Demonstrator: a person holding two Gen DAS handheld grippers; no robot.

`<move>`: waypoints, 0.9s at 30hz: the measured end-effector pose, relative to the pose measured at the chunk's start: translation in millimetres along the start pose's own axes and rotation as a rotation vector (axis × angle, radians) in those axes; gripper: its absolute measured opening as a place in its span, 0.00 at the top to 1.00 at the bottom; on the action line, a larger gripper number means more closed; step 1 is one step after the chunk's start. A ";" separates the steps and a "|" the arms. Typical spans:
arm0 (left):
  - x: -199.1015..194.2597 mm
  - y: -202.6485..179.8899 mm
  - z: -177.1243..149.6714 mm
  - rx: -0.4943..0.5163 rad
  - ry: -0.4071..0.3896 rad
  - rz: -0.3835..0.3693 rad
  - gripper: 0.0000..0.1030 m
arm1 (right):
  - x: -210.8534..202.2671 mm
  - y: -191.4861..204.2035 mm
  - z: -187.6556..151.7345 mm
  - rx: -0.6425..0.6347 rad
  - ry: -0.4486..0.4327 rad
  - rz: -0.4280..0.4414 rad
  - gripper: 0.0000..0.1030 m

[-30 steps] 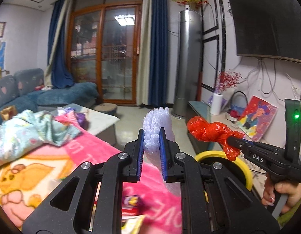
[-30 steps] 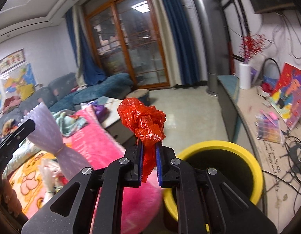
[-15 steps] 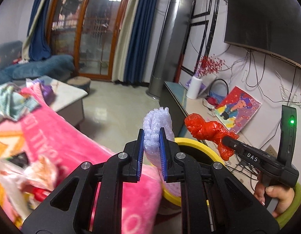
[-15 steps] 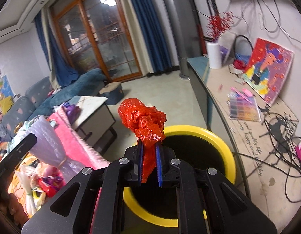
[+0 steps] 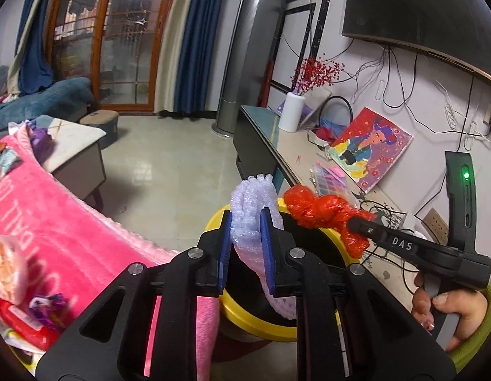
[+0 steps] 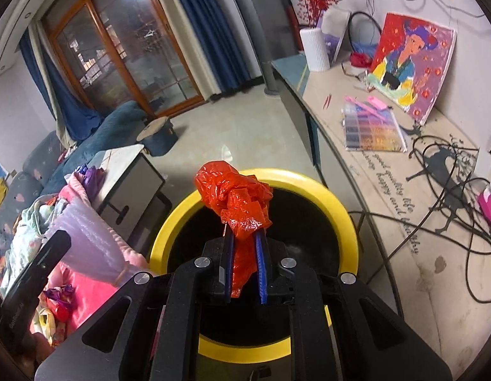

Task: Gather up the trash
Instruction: 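Open the left gripper over the bin while the right gripper releases the red bag, then move both open grippers back to the trash pile on the blanket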

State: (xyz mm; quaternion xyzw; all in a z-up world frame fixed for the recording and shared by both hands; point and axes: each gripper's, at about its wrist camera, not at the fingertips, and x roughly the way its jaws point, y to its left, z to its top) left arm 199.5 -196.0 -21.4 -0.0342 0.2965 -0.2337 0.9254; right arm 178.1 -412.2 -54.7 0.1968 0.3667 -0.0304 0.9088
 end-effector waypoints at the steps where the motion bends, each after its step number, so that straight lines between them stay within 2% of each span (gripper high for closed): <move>1: 2.2 1.1 0.3 -0.004 0.006 -0.006 0.78 | 1.4 -1.0 -0.3 0.006 0.001 -0.004 0.82; 3: 3.8 2.5 -1.0 -0.014 0.008 -0.008 0.54 | 4.4 -3.4 -1.4 0.018 0.004 -0.019 0.63; 5: 3.1 5.7 -2.9 -0.026 0.011 -0.020 0.47 | 4.6 -5.1 -0.9 0.030 0.001 -0.027 0.57; 8: -1.7 11.0 -3.1 -0.046 0.003 -0.016 0.38 | 4.4 -5.9 -0.8 0.035 -0.001 -0.037 0.57; 10: -9.0 15.3 -3.1 -0.068 -0.008 -0.014 0.31 | 2.7 -3.0 -0.8 0.027 -0.010 -0.038 0.53; 15: -32.0 25.6 -4.4 -0.088 -0.052 0.044 0.14 | -7.9 18.5 -2.5 -0.035 -0.048 -0.027 0.45; 18: -46.9 34.2 -6.1 -0.101 -0.073 0.079 0.13 | -15.5 32.0 -4.3 -0.063 -0.068 -0.015 0.41; 27: -93.9 59.7 -10.1 -0.122 -0.153 0.185 0.12 | -38.6 88.3 -22.0 -0.161 -0.093 0.073 0.38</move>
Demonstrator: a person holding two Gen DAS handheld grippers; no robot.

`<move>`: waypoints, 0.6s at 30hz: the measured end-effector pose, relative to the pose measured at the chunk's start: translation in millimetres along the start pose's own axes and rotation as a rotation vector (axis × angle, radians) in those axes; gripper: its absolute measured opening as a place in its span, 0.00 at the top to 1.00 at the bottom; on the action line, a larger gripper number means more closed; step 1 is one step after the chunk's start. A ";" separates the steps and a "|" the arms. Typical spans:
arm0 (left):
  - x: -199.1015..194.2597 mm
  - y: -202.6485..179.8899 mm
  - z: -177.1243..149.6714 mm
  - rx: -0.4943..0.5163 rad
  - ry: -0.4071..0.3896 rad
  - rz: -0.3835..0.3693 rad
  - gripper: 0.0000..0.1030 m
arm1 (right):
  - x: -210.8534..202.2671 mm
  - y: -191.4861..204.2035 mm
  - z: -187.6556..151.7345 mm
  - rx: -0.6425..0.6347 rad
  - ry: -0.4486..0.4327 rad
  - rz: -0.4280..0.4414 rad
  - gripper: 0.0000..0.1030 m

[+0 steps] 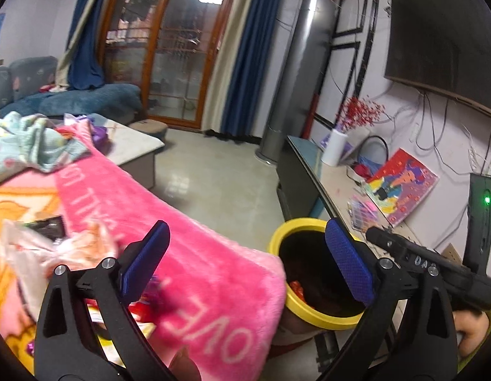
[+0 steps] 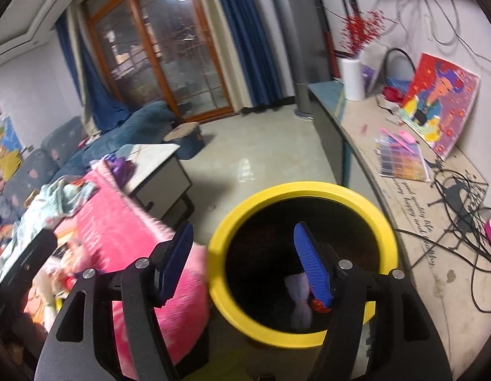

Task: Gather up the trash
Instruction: 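Move both open grippers back to the trash pile on the blanket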

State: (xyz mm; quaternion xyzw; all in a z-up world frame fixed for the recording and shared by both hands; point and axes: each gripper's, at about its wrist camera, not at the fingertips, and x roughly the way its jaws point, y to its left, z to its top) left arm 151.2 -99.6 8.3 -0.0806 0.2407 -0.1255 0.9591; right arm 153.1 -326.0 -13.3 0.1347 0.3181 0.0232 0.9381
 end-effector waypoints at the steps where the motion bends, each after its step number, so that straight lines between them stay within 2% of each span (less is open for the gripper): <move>1: -4.0 2.8 0.5 -0.002 -0.009 0.007 0.12 | -2.5 8.3 -1.3 -0.016 -0.003 0.012 0.38; 11: -38.6 32.0 6.7 -0.034 -0.081 0.083 0.11 | -17.4 74.4 -22.2 -0.155 0.005 0.130 0.35; 18: -53.5 49.9 7.1 -0.057 -0.106 0.120 0.11 | -24.4 106.2 -36.4 -0.228 0.017 0.180 0.33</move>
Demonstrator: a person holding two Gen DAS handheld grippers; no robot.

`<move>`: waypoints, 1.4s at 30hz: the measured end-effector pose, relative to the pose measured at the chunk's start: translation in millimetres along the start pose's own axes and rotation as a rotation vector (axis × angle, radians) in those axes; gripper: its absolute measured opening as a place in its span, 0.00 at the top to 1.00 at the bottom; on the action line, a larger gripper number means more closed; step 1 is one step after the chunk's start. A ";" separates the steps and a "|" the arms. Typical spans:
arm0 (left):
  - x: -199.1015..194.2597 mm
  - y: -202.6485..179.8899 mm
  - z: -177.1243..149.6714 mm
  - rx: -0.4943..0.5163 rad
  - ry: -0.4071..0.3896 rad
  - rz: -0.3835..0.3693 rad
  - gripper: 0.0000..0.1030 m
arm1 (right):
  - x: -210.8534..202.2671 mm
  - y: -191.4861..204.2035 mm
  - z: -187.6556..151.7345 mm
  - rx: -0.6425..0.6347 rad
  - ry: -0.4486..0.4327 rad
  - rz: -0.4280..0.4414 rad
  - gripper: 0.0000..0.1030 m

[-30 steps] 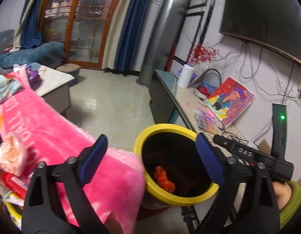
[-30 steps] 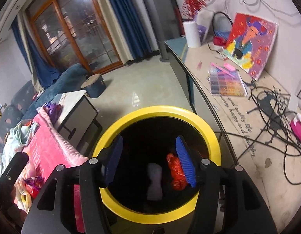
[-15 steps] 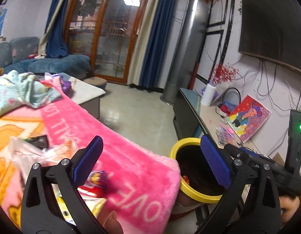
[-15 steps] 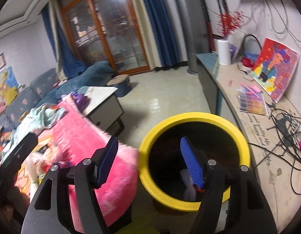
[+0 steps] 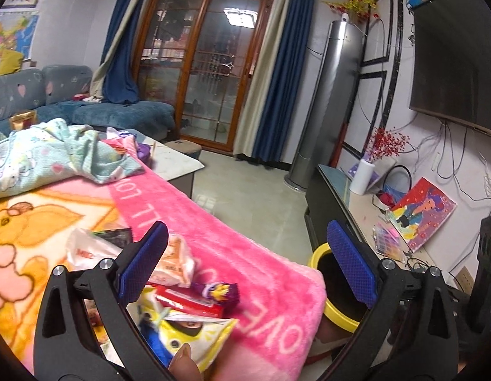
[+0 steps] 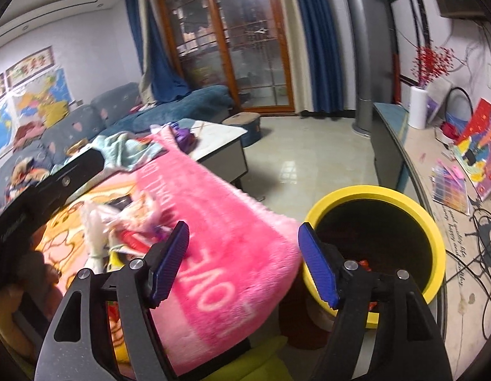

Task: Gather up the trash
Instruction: 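Move both open grippers back to the trash pile on the blanket, then grasp another white mesh net with the left gripper while the right gripper grasps a purple candy wrapper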

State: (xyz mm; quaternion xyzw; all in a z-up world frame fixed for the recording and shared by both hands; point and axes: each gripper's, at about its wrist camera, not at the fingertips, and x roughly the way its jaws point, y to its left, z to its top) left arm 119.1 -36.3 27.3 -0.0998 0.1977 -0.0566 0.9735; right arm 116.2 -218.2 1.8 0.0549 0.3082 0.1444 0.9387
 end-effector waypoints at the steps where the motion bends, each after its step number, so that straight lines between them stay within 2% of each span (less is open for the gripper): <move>1: -1.6 3.7 0.3 -0.005 -0.003 0.007 0.11 | -0.1 4.3 -1.1 -0.012 0.002 0.008 0.33; 12: -17.0 48.3 2.7 -0.071 -0.020 0.095 0.11 | 1.8 48.6 -14.1 -0.109 0.041 0.085 0.31; 21: -35.8 87.4 1.7 -0.119 -0.024 0.165 0.11 | 14.4 69.7 -11.0 -0.139 0.063 0.120 0.31; 31: -52.5 117.3 -10.0 -0.149 0.039 0.176 0.11 | 48.2 80.8 -0.7 -0.145 0.109 0.130 0.32; 36: -52.6 122.9 -22.5 -0.164 0.100 0.151 0.21 | 65.4 85.4 0.8 -0.158 0.137 0.131 0.36; 39: -49.3 122.0 -32.0 -0.167 0.148 0.126 0.22 | 76.2 87.0 0.3 -0.155 0.158 0.135 0.41; 40: -48.0 120.3 -36.5 -0.168 0.163 0.117 0.23 | 81.9 88.2 1.4 -0.154 0.166 0.135 0.44; 42: -44.6 116.0 -44.1 -0.164 0.196 0.101 0.31 | 88.5 89.0 0.9 -0.154 0.179 0.135 0.54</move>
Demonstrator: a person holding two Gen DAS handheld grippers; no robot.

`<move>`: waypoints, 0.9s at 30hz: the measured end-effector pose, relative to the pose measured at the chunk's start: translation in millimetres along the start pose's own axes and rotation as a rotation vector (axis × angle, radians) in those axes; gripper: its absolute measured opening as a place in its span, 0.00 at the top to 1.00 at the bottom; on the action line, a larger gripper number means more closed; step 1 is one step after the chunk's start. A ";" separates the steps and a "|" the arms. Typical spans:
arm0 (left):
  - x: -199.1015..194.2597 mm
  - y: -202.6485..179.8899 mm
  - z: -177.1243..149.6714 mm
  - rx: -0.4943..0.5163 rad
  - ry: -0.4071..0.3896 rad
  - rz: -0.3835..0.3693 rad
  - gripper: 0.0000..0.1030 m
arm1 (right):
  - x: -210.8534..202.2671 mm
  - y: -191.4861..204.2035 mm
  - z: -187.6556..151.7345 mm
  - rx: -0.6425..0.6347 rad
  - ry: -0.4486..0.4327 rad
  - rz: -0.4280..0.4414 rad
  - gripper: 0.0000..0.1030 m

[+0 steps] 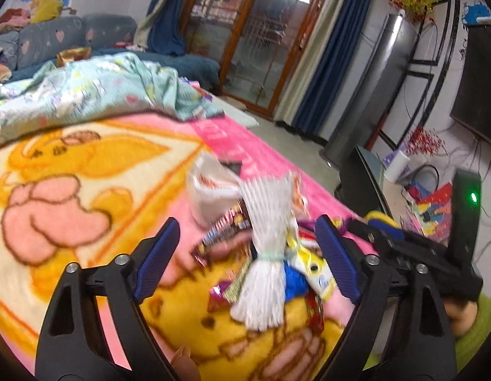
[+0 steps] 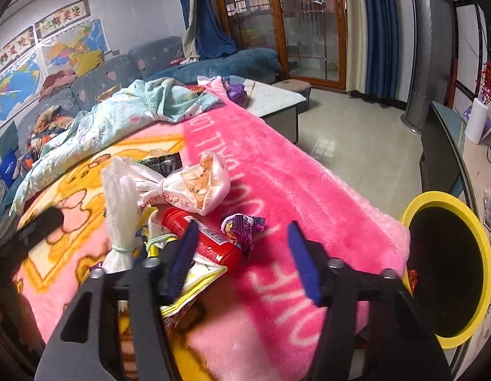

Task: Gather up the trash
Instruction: 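Grasp another white mesh net with the left gripper while the right gripper grasps a purple candy wrapper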

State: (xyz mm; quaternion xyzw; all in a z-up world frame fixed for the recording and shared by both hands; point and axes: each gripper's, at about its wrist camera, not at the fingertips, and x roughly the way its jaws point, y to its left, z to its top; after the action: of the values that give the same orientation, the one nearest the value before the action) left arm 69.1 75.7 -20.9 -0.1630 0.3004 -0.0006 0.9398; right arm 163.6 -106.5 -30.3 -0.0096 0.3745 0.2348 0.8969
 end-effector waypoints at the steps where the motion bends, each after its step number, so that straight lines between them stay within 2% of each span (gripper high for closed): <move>1: 2.9 -1.9 -3.6 0.004 0.016 -0.005 0.32 | 4.0 -0.5 -0.1 0.003 0.010 0.005 0.55; 5: 16.0 -11.6 -22.6 0.038 0.095 -0.027 0.35 | 15.6 -3.5 -0.4 0.021 0.034 0.016 0.60; 12: 28.9 -25.8 -40.4 0.094 0.152 -0.009 0.43 | 29.1 -7.2 -4.9 0.035 0.060 0.065 0.82; 24: 40.5 -22.0 -45.0 0.086 0.205 0.015 0.79 | 27.5 -6.9 -8.1 0.030 0.043 0.069 0.82; 27: 40.4 -19.0 -43.9 0.076 0.207 0.001 0.83 | 27.0 -8.4 -7.4 0.033 0.039 0.069 0.83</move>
State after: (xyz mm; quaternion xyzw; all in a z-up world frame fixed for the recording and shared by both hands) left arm 79.2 40.3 -71.6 -0.1261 0.3958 -0.0282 0.9092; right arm 178.6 -104.2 -55.2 0.0133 0.3961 0.2590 0.8808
